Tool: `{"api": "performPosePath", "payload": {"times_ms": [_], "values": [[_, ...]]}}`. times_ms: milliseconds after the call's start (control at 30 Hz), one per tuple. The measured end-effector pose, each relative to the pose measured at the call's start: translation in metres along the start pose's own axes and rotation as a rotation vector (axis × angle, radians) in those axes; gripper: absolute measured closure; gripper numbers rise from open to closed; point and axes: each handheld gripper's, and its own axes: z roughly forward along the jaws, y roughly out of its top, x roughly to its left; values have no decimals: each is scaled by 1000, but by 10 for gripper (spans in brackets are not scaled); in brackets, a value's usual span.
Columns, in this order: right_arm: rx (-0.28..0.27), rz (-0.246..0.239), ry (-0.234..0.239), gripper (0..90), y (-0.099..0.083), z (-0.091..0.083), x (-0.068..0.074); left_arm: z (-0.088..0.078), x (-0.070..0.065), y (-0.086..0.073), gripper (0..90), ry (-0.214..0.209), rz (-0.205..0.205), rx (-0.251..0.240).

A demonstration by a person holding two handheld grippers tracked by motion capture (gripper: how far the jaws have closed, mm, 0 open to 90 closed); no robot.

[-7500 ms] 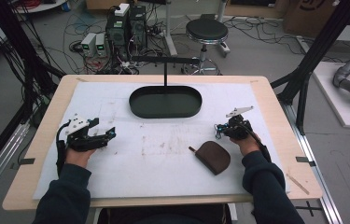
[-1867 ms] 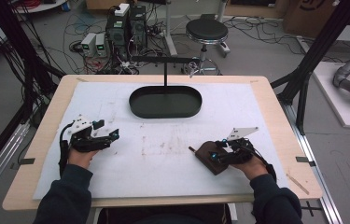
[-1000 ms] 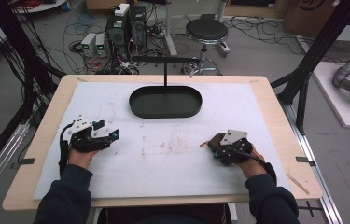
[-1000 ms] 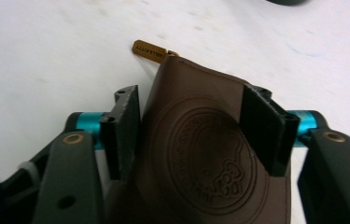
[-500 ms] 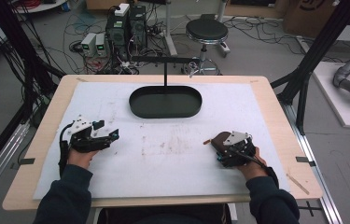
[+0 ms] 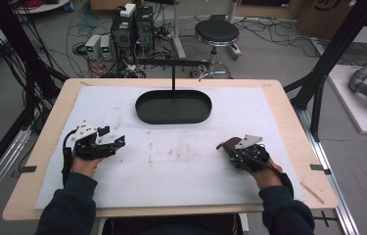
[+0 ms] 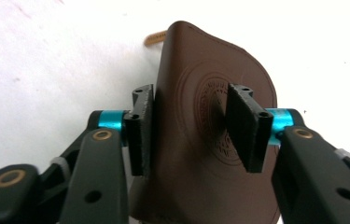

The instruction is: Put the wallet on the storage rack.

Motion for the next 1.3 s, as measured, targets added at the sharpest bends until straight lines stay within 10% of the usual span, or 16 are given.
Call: {"api": "performPosePath", "payload": {"times_ms": [433,700,1300], "values": [[-184,158,171,702,4,-25,-18,-1,1,0,239,3,-5,-2],[-279,338,334,704,-5,-29,-37,0,0,0,248,-4,0,-1],[-311,411,258,703,-17,-23,-52,4,-7,2,269,-36,-2,-8]]}}
